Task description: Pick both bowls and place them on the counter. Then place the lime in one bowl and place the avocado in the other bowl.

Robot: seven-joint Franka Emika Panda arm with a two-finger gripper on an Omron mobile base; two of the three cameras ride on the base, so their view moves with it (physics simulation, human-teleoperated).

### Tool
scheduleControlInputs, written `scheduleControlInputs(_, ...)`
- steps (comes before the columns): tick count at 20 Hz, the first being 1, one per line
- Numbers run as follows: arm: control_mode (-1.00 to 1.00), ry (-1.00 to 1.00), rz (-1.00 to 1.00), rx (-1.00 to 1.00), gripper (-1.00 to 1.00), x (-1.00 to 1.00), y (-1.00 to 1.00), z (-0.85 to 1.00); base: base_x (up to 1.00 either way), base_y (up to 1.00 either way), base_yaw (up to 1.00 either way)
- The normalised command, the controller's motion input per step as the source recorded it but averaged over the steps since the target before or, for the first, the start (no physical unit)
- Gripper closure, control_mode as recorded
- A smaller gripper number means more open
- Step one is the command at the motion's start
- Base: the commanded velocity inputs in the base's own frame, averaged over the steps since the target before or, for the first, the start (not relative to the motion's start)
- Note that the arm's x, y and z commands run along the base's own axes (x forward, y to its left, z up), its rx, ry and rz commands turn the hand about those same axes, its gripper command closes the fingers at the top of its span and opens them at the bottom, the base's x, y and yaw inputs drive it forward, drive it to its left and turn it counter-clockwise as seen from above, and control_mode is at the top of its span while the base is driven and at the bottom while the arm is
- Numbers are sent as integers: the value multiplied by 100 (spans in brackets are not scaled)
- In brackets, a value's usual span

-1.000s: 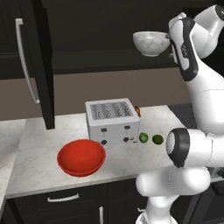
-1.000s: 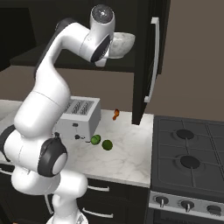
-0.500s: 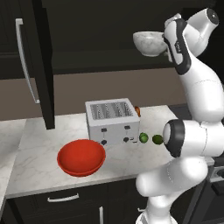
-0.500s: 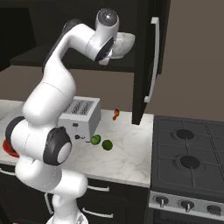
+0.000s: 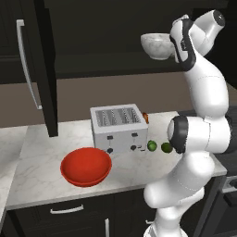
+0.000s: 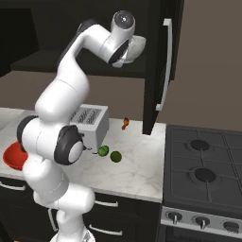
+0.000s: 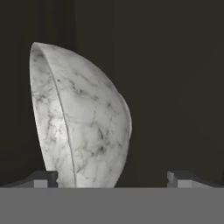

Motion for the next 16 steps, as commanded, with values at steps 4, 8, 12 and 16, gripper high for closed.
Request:
scheduleControlInputs(4, -100, 0, 0, 2, -100, 47, -6, -2, 0, 0, 0)
scheduleControlInputs(8, -100, 0, 2, 1, -100, 37, -2, -2, 0, 0, 0)
scheduleControlInputs(12, -100, 0, 3, 0, -100, 22, 0, -7, 0, 0, 0)
scheduleControlInputs(16, -100, 0, 4, 0, 100, 12, 0, -12, 0, 0, 0)
